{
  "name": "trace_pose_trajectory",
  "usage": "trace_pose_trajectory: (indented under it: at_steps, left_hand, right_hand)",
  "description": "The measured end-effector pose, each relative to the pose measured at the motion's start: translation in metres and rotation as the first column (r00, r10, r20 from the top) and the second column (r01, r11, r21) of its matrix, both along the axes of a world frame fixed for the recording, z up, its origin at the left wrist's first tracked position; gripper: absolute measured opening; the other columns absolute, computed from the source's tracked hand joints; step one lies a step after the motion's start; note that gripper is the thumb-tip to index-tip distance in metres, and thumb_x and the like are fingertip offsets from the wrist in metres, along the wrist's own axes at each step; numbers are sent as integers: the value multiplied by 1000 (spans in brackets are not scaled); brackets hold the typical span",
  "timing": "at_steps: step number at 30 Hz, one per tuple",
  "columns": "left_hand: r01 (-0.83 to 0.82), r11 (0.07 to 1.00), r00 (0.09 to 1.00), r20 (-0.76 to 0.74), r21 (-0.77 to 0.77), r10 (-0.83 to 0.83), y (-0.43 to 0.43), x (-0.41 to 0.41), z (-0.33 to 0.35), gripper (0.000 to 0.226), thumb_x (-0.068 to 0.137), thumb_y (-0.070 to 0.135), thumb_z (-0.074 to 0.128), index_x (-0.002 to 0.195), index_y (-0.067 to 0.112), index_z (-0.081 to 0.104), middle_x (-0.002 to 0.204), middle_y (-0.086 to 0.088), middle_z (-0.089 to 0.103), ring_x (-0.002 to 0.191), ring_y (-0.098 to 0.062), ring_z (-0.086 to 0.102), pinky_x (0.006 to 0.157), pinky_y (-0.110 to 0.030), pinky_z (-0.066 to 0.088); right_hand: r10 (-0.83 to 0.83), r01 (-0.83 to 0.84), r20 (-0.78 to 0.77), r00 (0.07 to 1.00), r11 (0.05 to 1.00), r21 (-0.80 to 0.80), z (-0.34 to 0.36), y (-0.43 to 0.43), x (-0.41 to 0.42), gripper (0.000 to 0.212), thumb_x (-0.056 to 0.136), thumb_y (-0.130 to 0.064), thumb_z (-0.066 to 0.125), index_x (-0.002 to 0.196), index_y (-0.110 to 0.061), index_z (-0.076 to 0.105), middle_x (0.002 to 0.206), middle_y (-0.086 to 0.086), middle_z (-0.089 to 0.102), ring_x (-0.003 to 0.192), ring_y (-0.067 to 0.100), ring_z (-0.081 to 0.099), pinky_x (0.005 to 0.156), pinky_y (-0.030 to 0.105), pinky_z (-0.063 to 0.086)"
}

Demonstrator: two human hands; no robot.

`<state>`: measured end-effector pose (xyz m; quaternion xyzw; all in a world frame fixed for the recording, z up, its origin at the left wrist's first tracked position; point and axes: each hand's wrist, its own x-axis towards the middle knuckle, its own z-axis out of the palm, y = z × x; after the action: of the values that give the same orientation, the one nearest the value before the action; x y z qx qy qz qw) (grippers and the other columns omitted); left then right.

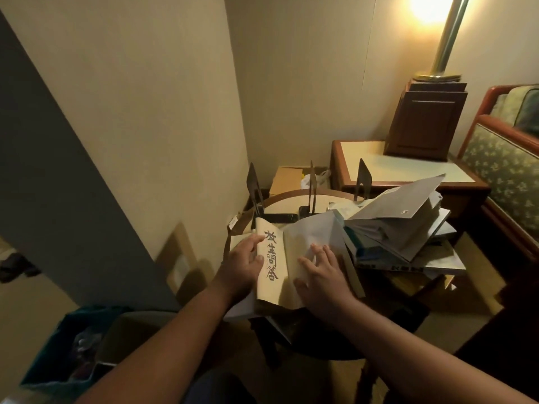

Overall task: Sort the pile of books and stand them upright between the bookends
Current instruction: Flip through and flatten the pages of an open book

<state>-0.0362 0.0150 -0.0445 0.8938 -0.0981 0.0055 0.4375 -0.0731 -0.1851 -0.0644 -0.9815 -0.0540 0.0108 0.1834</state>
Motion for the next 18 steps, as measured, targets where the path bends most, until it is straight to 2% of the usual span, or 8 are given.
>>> trace_pose_trajectory:
  at_steps: [1, 2, 5, 7, 11, 14, 16, 18]
  left_hand:
    - [-36, 989, 999, -28, -142, 32, -4, 0, 8, 38, 100, 15, 48, 135, 29, 50, 128, -1, 60, 104, -8, 66, 79, -30, 59]
    - [-73, 964, 997, -58, -254, 60, -8, 1, 16, 35, 99, 9, 47, 128, 28, 54, 120, 2, 63, 98, -7, 67, 74, -26, 59]
    - [-107, 892, 985, -170, -439, 35, -17, 8, 29, 34, 94, -3, 50, 114, 21, 62, 115, 0, 67, 106, -16, 66, 78, -26, 58]
    - [-99, 885, 976, -219, -454, -3, -22, 9, 33, 35, 91, -8, 51, 112, 16, 66, 113, -3, 66, 106, -19, 66, 77, -25, 59]
    - [-57, 898, 969, -242, -437, -57, -30, 13, 32, 38, 90, -9, 50, 108, 19, 67, 114, -4, 65, 109, -19, 64, 79, -26, 58]
    - [-14, 934, 983, -177, -356, -53, -32, 14, 28, 36, 92, -4, 51, 114, 21, 65, 116, -1, 65, 114, -19, 61, 90, -32, 57]
    - [35, 987, 997, -66, -158, -46, -31, 13, 19, 38, 95, 6, 50, 128, 23, 58, 128, 2, 60, 123, -17, 54, 99, -39, 52]
    - [71, 989, 997, 15, 128, -74, -26, 12, 3, 46, 98, 18, 47, 142, 27, 43, 146, 2, 45, 137, -19, 39, 112, -47, 38]
  right_hand:
    - [-4, 4, 31, 1000, 1000, 18, 7, -1, 1, 56, 98, -45, 50, 149, -25, 38, 164, 7, 14, 151, 34, 8, 119, 52, 21]
    - [-8, 5, 71, 997, 999, 41, 14, -1, 2, 53, 97, -44, 51, 145, -24, 43, 161, 6, 22, 148, 32, 18, 117, 50, 29]
    - [14, -39, 198, 980, 992, 124, 34, -1, 7, 43, 97, -41, 54, 136, -23, 51, 149, 1, 41, 131, 23, 46, 99, 35, 47]
    - [34, -81, 190, 981, 967, 241, 42, 3, 12, 42, 96, -41, 58, 134, -24, 51, 136, -1, 51, 112, 16, 57, 83, 24, 51]
    - [42, -64, 59, 997, 893, 445, 49, 11, 18, 46, 91, -31, 69, 133, -26, 50, 108, -5, 63, 93, 9, 62, 73, 29, 60]
    - [-1, -30, 63, 998, 874, 485, 50, 9, 22, 38, 90, -21, 70, 126, -22, 56, 101, -7, 60, 87, 9, 63, 64, 21, 57]
    - [-25, -13, 87, 996, 908, 419, 49, 3, 22, 34, 91, -19, 67, 124, -20, 58, 106, -3, 60, 95, 14, 64, 71, 24, 58]
    - [-10, -15, 98, 995, 969, 245, 46, -1, 20, 38, 91, -19, 66, 128, -21, 56, 124, 5, 54, 113, 23, 59, 88, 34, 58]
